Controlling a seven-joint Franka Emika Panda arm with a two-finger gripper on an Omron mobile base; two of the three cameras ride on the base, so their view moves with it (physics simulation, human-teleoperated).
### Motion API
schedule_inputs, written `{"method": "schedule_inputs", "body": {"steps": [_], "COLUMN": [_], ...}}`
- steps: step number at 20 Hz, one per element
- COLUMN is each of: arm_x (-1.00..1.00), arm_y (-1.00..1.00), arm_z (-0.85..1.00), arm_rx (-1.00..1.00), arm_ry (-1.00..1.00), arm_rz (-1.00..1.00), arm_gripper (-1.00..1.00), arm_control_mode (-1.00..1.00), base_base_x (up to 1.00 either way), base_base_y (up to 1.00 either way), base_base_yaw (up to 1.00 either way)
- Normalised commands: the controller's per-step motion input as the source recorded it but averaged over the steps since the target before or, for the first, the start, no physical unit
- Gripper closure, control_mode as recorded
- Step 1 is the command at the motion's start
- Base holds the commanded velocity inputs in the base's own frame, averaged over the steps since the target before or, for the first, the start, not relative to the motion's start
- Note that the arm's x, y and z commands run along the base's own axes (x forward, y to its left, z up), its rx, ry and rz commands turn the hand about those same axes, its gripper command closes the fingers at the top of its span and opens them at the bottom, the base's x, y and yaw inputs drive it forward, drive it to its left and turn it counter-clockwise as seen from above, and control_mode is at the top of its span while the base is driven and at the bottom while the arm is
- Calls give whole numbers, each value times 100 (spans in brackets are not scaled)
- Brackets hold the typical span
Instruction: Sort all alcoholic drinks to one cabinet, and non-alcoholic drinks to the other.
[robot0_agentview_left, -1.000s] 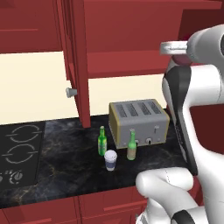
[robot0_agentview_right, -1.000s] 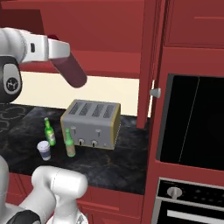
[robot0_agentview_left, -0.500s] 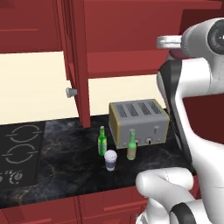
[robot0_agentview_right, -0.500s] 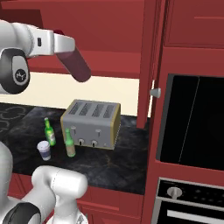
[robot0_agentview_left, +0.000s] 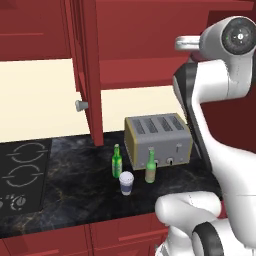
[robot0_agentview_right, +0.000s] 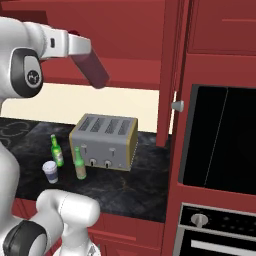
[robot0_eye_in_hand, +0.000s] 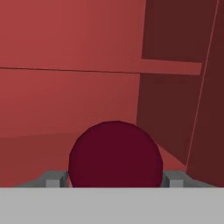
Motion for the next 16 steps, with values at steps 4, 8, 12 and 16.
{"method": "schedule_inputs", "body": {"steps": [4, 8, 12, 16], "arm_x": [37, 39, 40, 37], "arm_y": [-2, -2, -4, -4], "arm_z": [0, 0, 0, 0], "arm_rx": [0, 1, 1, 1], "arm_ry": [-2, -2, -2, -1], "arm_rz": [-1, 0, 0, 0], "arm_gripper": [100, 100, 100, 100], "arm_control_mode": [-100, -100, -100, -100], "base_base_x": [0, 0, 0, 0], "base_base_y": [0, 0, 0, 0], "base_base_yaw": [0, 0, 0, 0]}}
